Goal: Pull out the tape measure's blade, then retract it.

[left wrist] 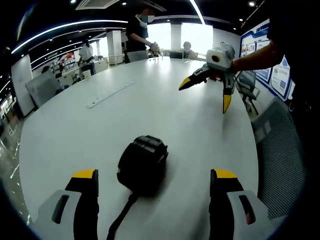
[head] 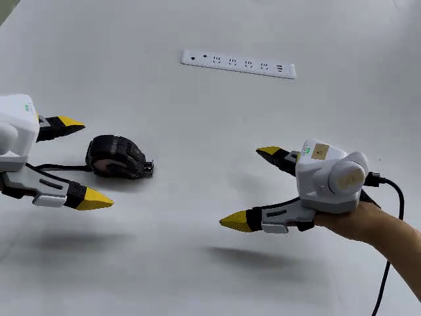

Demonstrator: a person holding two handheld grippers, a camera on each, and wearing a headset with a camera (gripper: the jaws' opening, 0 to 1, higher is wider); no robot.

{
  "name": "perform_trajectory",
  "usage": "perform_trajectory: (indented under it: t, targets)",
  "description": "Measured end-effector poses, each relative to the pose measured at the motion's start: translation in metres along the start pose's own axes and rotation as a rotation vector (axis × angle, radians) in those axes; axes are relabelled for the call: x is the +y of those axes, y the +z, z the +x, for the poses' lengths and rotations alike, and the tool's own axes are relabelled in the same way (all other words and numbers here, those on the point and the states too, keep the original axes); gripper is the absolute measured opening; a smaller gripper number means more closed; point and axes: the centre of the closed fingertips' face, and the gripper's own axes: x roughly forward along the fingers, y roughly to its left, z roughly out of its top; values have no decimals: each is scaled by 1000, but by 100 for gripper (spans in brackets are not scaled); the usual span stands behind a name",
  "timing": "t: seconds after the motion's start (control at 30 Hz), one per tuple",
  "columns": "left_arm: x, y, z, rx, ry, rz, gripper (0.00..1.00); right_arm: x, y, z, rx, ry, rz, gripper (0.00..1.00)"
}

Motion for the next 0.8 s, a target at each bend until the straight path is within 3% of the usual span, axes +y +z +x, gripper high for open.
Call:
perform_trajectory:
  t: [0.43, 0.8]
  targets:
    - [12, -3, 4, 56, -27, 75, 75, 1, 14, 25, 1, 72, -104, 87]
    - [14, -3, 10, 96, -76, 129, 61, 3, 22, 45, 7, 132, -161, 80]
